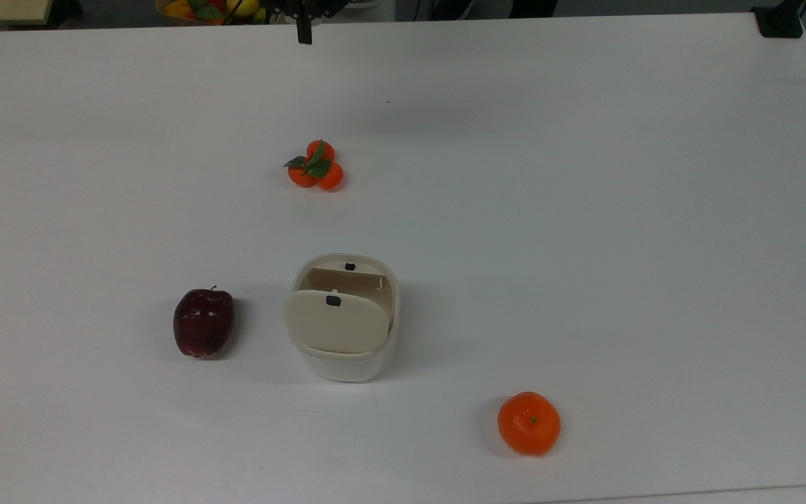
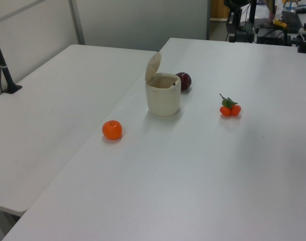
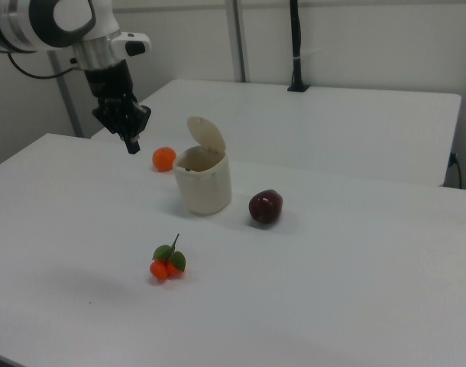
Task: Close garbage bin
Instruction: 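Move the closed gripper down toward the open lid of the cream bin, then push the raised lid down with the gripper fingertips, then press the lid flat onto the bin rim with the gripper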
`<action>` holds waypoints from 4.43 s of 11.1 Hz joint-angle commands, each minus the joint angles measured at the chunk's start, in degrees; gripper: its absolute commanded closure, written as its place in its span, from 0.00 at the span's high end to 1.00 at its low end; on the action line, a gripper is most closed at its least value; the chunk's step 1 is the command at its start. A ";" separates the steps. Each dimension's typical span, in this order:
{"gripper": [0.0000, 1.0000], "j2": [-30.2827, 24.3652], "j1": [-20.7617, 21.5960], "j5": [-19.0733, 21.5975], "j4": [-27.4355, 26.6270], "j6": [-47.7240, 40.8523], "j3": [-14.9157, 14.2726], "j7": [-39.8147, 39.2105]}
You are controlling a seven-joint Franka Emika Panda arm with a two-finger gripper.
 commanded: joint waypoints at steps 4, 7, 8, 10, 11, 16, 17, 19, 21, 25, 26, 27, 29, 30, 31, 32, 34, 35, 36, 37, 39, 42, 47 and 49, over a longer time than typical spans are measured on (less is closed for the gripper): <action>0.00 5.56 0.13 0.18 0.28 20.17 -0.13 2.27; 0.00 8.64 0.04 0.01 0.28 32.31 -0.13 2.27; 0.00 9.69 0.04 0.00 0.28 36.18 -0.13 2.27; 0.00 12.68 -0.75 0.18 0.62 44.87 -0.22 2.53; 0.00 14.17 -0.93 0.09 0.89 49.09 -0.22 4.45; 0.00 20.33 -0.58 -0.61 1.07 68.10 -0.22 7.72; 0.00 21.38 -0.58 -0.61 1.07 70.64 -0.22 7.63; 0.00 22.71 -0.32 -0.52 1.07 73.73 -0.13 7.72; 0.00 23.68 -0.23 -0.44 1.07 75.50 -0.13 7.63; 0.00 23.59 -0.23 -0.43 1.07 74.81 -0.13 7.46; 0.00 23.24 -0.14 -0.26 0.81 73.76 -0.04 7.54; 0.00 22.98 -0.14 -0.09 0.98 69.57 0.22 7.28; 0.00 21.84 -0.23 0.09 1.07 62.35 0.31 7.19; 0.00 21.22 -0.23 0.35 1.07 59.88 0.49 7.19; 0.00 20.70 -0.23 0.36 1.07 56.47 0.49 7.19; 0.00 20.52 -0.05 0.36 1.07 53.04 0.66 7.19; 0.00 20.60 1.17 0.09 1.07 48.89 0.66 7.10; 0.00 20.78 1.88 0.09 0.98 47.48 0.66 7.10; 0.00 20.95 2.14 0.09 0.89 45.81 0.66 7.10; 0.00 21.04 2.23 0.00 0.89 45.19 0.49 7.10; 0.00 21.48 2.41 -0.34 0.54 44.92 0.49 7.10; 0.00 22.01 2.06 -0.52 0.45 45.01 0.49 7.10; 0.00 23.06 1.97 -0.08 -0.25 44.92 0.40 7.63; 0.00 23.41 1.97 -0.08 -0.51 44.92 0.40 7.63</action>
